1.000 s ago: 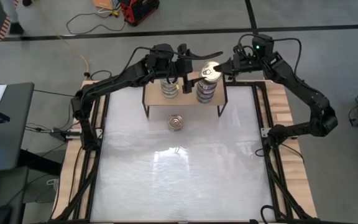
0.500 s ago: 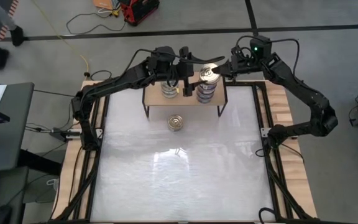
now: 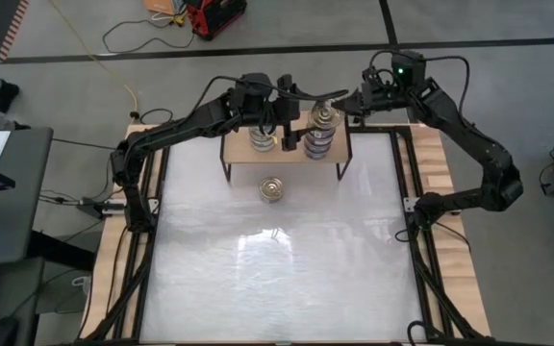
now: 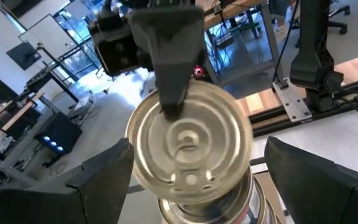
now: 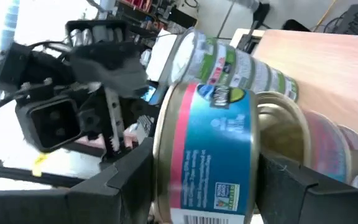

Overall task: Stack canned seafood by type on shelf
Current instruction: Stack the blue pink tuna can on top of the other blue pink tuna cans on the shelf

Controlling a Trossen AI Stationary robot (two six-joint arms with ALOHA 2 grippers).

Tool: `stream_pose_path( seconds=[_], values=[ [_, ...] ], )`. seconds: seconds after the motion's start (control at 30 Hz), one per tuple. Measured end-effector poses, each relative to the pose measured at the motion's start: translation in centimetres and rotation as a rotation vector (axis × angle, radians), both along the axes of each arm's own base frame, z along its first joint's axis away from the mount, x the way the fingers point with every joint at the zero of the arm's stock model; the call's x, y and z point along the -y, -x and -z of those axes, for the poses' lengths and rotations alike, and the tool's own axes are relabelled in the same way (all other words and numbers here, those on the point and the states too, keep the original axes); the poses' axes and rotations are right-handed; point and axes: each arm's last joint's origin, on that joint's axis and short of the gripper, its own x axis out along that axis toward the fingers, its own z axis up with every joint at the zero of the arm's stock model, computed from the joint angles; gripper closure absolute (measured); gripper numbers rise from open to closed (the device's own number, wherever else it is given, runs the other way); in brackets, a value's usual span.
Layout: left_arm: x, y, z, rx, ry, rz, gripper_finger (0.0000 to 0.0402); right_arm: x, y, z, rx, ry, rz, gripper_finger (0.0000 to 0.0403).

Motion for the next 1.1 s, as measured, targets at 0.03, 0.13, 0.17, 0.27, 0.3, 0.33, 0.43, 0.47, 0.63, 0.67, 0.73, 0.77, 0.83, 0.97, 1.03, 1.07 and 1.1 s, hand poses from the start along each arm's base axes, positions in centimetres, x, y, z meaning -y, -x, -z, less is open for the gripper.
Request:
stream_pose_path(
  seconds=[0.03,0.13,0.17,0.27,0.3,0.33,0.43,0.47,0.63,0.67,0.73,0.77,0.83,0.97,1.03,1.07,1.1],
  values=[
    [0.0,0.0,0.0,0.000,0.000,0.001,0.0055,-0.1,0.1,-0.3,-0.001,0.008,-0.001,0.0146],
    [0.0,0.0,0.0,0.001,0.000,0.003,0.0055,-0.5,0.1,-0.8,-0.020,0.029,-0.021,0.0146],
    [0.0,0.0,0.0,0.003,-0.001,0.004,0.0055,-0.6,0.1,-0.8,-0.029,0.029,-0.022,0.0146],
    [0.0,0.0,0.0,0.005,0.002,0.004,0.0055,-0.6,0.3,-0.3,-0.081,0.012,0.002,0.0146],
    [0.0,0.0,0.0,0.004,0.004,0.006,0.0055,-0.5,0.3,-0.1,-0.096,0.009,0.011,0.0146],
    [0.0,0.0,0.0,0.004,0.004,0.006,0.0055,-0.5,0.3,0.0,-0.101,0.011,0.014,0.0146],
    [0.0,0.0,0.0,0.004,0.005,0.007,0.0055,-0.6,0.1,-0.2,-0.087,0.025,0.014,0.0146],
    [0.0,0.0,0.0,0.005,0.006,0.007,0.0055,-0.5,0.1,-0.3,-0.084,0.027,0.019,0.0146],
    [0.1,0.0,0.0,0.007,0.017,0.006,0.0055,-0.4,0.0,-0.1,-0.096,0.020,0.022,0.0146],
    [0.1,0.0,0.0,0.007,0.018,0.006,0.0055,-0.4,-0.1,0.1,-0.102,0.013,0.019,0.0146],
    [0.1,0.0,0.0,0.008,0.018,0.007,0.0055,-0.3,-0.2,0.4,-0.120,-0.010,0.020,0.0146],
    [0.1,0.0,0.0,0.007,0.019,0.008,0.0055,-0.3,-0.3,0.5,-0.125,-0.011,0.020,0.0146],
    [0.2,-0.1,0.0,0.006,0.020,0.009,0.0055,-0.3,-0.2,0.5,-0.129,-0.011,0.029,0.0146],
    [0.4,-0.1,0.1,-0.001,0.021,0.013,0.0055,-0.1,-0.1,0.5,-0.131,-0.008,0.043,0.0146],
    [0.5,-0.1,0.1,-0.009,0.020,0.013,0.0055,-0.1,-0.1,0.5,-0.130,-0.004,0.044,0.0146],
    [0.5,-0.1,0.1,-0.012,0.018,0.013,0.0055,-0.1,-0.1,0.5,-0.130,-0.005,0.044,0.0146],
    [0.5,-0.1,0.2,-0.013,0.017,0.013,0.0055,-0.1,-0.1,0.5,-0.130,-0.004,0.044,0.0146]
  ],
)
